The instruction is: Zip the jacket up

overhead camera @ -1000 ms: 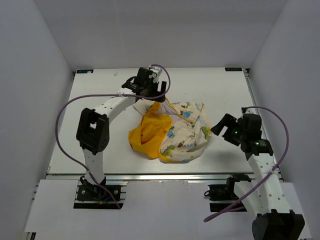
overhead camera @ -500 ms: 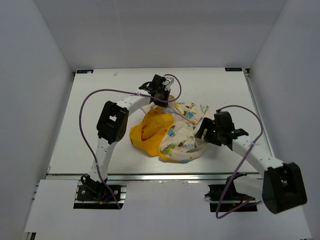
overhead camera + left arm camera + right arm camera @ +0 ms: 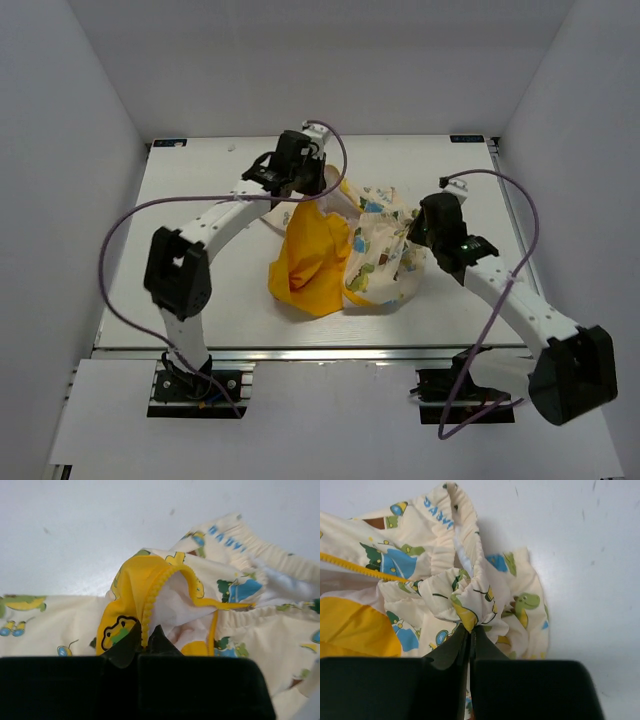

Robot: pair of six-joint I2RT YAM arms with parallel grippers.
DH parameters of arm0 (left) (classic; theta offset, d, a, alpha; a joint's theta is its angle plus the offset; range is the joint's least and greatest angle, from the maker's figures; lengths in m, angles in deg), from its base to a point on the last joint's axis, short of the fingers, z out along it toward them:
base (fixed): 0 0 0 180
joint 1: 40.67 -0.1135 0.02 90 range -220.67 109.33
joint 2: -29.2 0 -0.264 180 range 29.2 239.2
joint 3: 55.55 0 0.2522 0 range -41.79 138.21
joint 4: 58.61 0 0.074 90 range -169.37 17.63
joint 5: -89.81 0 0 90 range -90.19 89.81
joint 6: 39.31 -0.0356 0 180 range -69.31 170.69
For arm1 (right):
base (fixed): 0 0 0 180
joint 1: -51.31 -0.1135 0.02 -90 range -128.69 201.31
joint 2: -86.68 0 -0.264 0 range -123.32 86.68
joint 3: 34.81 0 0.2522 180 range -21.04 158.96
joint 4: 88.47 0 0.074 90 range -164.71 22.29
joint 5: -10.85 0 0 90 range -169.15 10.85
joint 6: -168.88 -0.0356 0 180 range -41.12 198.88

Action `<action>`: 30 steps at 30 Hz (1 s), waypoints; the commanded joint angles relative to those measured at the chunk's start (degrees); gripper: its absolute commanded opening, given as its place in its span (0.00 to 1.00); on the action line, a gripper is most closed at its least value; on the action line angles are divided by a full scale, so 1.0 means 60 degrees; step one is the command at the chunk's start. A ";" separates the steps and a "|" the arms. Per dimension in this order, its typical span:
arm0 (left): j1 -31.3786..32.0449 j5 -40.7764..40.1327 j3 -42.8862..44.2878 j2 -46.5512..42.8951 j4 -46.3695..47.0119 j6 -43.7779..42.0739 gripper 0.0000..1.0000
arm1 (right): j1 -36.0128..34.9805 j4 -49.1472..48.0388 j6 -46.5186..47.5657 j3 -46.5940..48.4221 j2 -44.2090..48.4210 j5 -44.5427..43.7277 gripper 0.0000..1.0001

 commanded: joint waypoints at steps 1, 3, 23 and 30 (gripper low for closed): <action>0.0063 -0.0120 -0.0288 -0.2133 0.0751 -0.0010 0.01 | -0.0056 -0.0752 0.1022 0.0859 0.1279 -0.0612 0.00; 0.0063 -0.0032 -0.0479 -0.3129 0.1014 -0.0083 0.04 | -0.0056 -0.1103 0.1637 0.1151 0.2071 -0.0507 0.00; 0.0063 -0.0190 -0.0872 -0.8376 0.1791 0.0340 0.12 | -0.0056 -0.0110 0.2799 0.5668 0.4592 0.4167 0.00; -0.0068 -0.4893 -0.4550 -0.7398 0.0740 0.2390 0.12 | -0.0071 0.0492 -0.0115 -0.0302 0.5120 0.2370 0.17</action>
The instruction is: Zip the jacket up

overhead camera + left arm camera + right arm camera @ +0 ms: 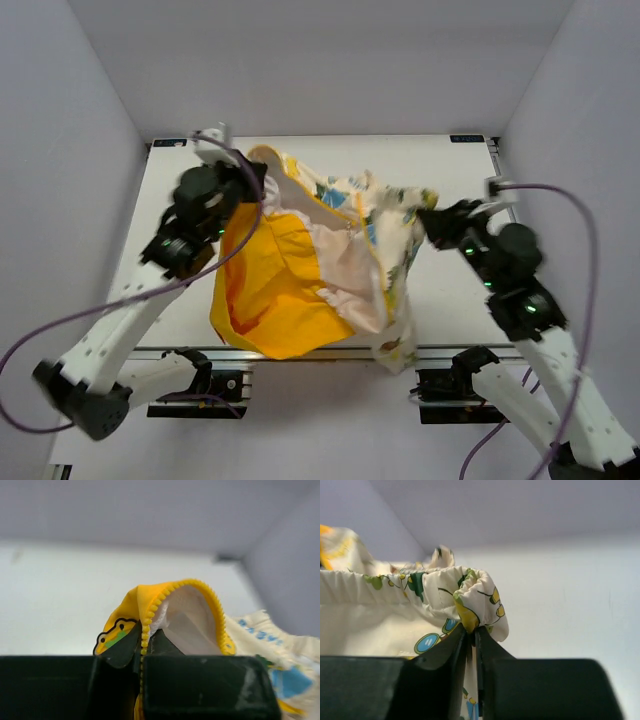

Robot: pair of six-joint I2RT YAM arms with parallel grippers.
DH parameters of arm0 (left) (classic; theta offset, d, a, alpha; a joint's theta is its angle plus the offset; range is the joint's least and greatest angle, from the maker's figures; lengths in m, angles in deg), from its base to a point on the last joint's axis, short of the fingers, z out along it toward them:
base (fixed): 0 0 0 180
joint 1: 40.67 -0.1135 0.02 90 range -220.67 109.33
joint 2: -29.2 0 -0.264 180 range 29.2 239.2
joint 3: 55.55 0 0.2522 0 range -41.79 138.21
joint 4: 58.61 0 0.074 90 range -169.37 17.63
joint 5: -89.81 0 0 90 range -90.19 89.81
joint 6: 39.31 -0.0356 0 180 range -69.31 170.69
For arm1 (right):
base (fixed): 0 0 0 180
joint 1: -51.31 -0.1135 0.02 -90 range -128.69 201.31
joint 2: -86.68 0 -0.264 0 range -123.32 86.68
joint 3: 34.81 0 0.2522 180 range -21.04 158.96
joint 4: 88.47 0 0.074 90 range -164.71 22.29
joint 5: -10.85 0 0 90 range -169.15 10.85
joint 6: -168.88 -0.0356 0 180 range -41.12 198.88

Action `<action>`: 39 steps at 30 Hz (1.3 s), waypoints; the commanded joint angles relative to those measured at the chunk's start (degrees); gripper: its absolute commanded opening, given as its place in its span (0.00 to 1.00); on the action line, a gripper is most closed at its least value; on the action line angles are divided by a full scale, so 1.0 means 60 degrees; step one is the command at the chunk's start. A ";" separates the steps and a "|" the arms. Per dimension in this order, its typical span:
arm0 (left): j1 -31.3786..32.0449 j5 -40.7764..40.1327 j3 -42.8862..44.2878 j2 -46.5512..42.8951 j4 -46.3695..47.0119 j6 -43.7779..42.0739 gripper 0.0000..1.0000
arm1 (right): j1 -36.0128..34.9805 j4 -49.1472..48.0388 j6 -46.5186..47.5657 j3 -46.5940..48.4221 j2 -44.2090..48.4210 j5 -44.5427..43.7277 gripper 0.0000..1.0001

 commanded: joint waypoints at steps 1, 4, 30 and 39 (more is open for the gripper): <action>-0.0229 -0.2556 -0.1112 0.1430 -0.1891 0.1251 0.13 | -0.0031 0.1166 -0.1720 -0.2230 -0.0224 -0.1437 0.25; -0.0770 -0.2864 -0.1728 0.2427 -0.2159 0.1618 0.50 | -0.0016 0.2613 -0.2687 -0.2293 -0.0501 -0.3444 0.61; -0.1094 0.2922 -0.6445 0.0524 -0.1415 0.4666 0.98 | -0.4044 0.3655 -0.2480 0.3843 -1.0884 -0.5235 0.89; -0.1080 0.1283 -0.6081 0.2222 -0.2262 0.4665 0.98 | -0.3840 0.5019 -0.2966 0.6336 -1.4081 -0.5191 0.69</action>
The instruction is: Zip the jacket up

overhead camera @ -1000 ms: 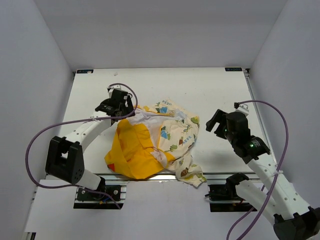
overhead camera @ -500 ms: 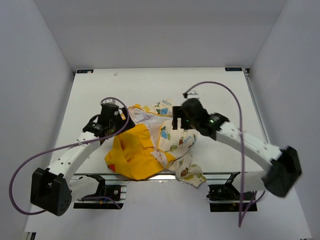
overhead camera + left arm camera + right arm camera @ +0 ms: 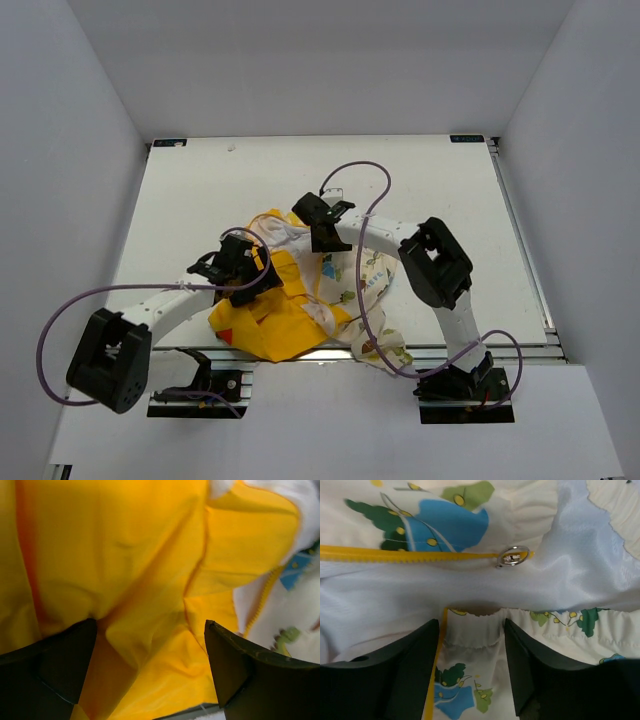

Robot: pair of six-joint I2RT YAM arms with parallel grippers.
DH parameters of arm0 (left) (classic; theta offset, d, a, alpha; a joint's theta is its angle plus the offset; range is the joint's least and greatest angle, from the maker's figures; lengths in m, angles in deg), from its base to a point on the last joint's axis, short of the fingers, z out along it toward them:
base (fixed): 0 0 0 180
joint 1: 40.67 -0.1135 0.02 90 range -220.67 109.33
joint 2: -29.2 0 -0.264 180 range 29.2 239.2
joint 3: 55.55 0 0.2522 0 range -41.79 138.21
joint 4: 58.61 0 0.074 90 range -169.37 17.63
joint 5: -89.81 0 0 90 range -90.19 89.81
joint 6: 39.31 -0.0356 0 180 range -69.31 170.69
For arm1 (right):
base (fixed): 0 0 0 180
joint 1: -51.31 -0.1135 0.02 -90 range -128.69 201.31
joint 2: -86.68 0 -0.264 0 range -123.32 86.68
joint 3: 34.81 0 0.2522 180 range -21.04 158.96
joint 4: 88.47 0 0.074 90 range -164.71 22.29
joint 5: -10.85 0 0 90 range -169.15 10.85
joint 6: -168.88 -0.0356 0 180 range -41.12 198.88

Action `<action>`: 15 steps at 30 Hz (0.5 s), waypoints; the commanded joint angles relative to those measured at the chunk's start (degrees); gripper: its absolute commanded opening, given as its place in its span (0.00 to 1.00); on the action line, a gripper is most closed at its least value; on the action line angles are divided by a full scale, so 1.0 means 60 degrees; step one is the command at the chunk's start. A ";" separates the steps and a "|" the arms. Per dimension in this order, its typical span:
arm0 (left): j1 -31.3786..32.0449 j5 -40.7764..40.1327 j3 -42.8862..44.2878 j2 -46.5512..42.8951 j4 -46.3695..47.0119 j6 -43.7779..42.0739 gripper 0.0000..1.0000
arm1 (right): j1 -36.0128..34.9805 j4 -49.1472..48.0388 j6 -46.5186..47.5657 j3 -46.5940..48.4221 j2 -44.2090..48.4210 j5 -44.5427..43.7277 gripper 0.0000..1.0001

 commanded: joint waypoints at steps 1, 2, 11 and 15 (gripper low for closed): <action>0.0021 -0.1107 0.0425 0.0685 -0.0586 0.0141 0.98 | 0.0182 0.0805 -0.0675 0.0431 -0.0049 -0.0317 0.58; 0.0021 -0.1211 0.0426 0.0819 -0.0603 0.0228 0.98 | 0.0270 0.0791 -0.0706 0.0257 -0.0006 -0.0302 0.52; -0.0009 -0.2980 0.1157 0.2516 -0.1348 0.0551 0.98 | 0.1848 0.0060 -0.0195 -0.1501 0.2306 -0.0201 0.00; -0.0053 -0.3904 0.1919 0.3192 -0.2243 0.0625 0.98 | 0.3095 -0.0131 0.0129 -0.2760 0.3900 0.0531 0.00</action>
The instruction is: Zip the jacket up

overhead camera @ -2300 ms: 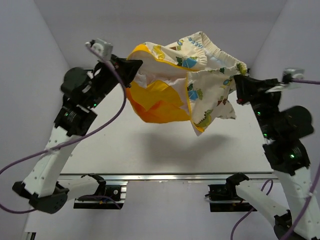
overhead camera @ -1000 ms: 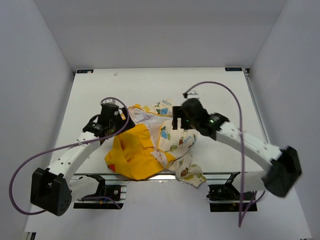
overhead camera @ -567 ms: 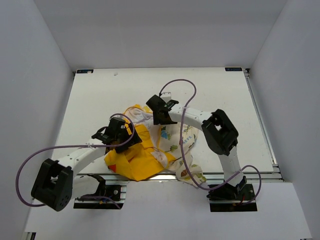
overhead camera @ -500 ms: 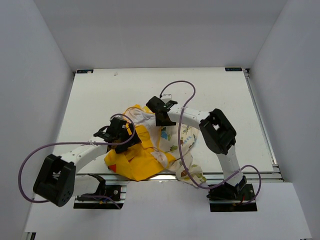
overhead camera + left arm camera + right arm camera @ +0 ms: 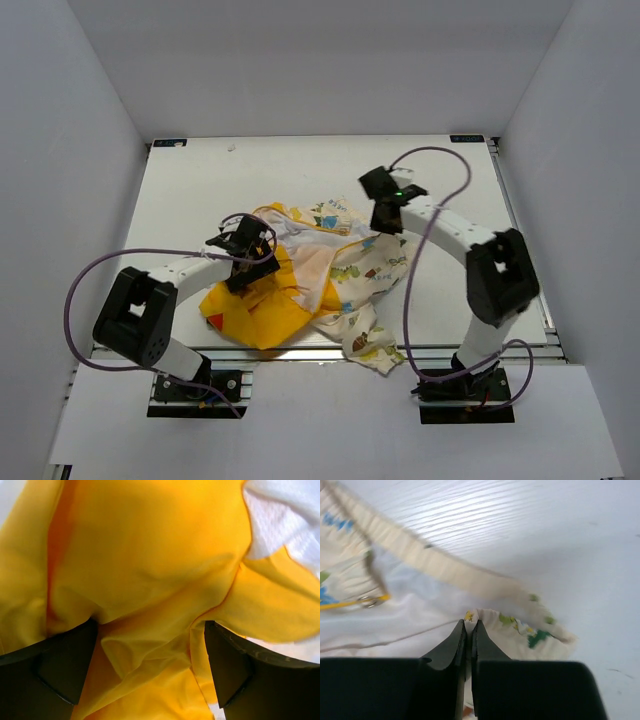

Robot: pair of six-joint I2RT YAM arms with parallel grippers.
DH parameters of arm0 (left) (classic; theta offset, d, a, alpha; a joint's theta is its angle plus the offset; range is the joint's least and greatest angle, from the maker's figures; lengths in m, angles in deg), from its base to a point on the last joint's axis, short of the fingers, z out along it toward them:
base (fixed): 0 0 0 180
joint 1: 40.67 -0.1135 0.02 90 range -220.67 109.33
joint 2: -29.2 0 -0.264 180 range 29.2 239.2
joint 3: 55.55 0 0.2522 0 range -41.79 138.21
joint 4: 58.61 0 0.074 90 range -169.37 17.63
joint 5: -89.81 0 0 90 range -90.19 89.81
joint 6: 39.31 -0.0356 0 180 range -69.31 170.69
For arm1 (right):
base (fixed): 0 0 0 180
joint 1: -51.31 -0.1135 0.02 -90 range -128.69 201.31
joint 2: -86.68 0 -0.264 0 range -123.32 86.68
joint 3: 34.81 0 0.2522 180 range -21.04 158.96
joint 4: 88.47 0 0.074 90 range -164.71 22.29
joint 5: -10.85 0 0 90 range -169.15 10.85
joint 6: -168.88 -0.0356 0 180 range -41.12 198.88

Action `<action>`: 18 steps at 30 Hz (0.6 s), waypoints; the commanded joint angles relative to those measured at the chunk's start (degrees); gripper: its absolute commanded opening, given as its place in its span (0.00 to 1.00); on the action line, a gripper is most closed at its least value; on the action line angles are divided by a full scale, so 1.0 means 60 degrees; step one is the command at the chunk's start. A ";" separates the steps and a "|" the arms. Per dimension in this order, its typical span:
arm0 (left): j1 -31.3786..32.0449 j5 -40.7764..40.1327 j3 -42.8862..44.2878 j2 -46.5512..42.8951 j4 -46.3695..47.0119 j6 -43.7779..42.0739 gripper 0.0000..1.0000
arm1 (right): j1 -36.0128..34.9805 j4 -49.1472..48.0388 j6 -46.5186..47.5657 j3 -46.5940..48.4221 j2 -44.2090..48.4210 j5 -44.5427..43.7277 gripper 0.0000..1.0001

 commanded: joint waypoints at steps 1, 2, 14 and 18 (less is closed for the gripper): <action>-0.0089 -0.1634 0.0058 0.0709 -0.1205 0.0100 0.98 | 0.1064 -0.0252 0.0271 -0.1266 0.1413 0.0506 0.00; -0.0104 -0.1722 0.0175 0.0811 -0.1191 0.0057 0.98 | 0.1661 -0.0383 0.0300 -0.1620 0.1676 0.0740 0.00; -0.0162 -0.1533 0.2268 0.2101 -0.0268 -0.2798 0.98 | 0.3264 -0.1673 0.1764 -0.1849 0.1783 0.2132 0.50; -0.0162 -0.0934 0.3497 0.1912 -0.0327 -0.3385 0.98 | 0.3278 -0.1689 0.2292 -0.0426 0.0963 0.2778 0.50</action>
